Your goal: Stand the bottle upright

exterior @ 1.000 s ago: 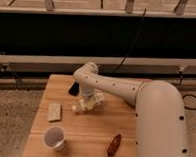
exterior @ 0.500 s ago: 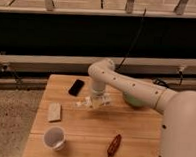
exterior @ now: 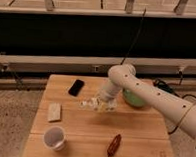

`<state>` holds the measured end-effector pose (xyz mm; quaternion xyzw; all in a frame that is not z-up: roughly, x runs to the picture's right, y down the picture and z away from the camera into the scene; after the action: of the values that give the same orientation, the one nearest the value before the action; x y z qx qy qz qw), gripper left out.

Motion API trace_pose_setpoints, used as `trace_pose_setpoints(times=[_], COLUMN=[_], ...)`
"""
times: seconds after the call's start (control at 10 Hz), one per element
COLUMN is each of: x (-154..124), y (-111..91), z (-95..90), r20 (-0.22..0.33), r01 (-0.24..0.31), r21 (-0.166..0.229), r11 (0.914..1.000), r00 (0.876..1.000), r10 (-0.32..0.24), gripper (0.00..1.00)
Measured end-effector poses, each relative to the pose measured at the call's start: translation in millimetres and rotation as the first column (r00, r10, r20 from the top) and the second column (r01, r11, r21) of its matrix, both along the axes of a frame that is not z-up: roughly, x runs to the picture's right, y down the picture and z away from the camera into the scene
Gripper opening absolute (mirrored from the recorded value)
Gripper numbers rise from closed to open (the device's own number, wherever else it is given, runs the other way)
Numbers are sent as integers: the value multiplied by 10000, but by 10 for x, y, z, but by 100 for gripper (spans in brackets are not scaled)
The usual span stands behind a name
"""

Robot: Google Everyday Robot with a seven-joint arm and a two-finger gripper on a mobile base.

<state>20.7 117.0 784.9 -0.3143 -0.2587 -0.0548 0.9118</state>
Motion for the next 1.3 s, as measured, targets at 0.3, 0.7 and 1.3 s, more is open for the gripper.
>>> trace_pose_setpoints(times=[0.3, 0.7, 1.3], x=[105, 281, 738], y=[54, 46, 157], z=[-30, -72, 116], r20=[705, 1188, 806], r01=[-1091, -2205, -3595], r21=[-180, -244, -606], r11=[9939, 9751, 9312], r00=[9914, 9678, 9281], r10=[1101, 2218, 3636], gripper=[0, 0, 0])
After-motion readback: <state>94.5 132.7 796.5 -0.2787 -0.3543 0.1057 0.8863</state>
